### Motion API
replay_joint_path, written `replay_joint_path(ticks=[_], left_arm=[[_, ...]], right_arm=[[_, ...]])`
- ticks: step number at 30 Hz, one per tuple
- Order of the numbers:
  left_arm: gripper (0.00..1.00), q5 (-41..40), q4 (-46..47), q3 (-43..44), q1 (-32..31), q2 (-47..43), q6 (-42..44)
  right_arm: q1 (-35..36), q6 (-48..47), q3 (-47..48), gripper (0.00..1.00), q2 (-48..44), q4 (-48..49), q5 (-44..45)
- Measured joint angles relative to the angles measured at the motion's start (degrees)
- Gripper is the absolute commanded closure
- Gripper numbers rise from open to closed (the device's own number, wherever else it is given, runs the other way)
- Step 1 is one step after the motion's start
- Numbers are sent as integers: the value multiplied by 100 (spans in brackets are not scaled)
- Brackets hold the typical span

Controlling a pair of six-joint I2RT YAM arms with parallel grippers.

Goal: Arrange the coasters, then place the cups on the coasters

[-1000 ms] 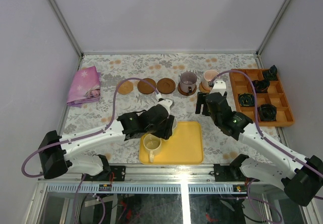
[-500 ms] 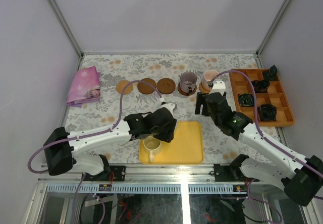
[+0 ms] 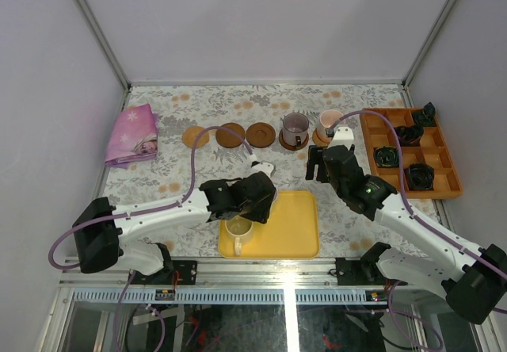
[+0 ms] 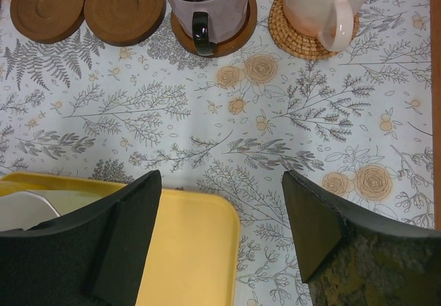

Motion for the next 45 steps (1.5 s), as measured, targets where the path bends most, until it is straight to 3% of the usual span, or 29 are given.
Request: replay_joint_path(ticks=[6,24,31,35,45], left_arm=[[61,-358,-9,0,0,0,-81],[63,-527,31,0,-31,404,-98],[82,-544,26,13,-39,544,-90],[100,-588,-31,120,-42,682,-55],[100,-658,-190,323,-55,798,79]], right_arm=[[0,2,0,23,63,15,-133],[0,0,-2,23,140,35,-221],[0,-7,-2,23,238,46,-240],[0,-33,-2,23,313,50,-243],[0,-109,-2,23,332,52,-240]])
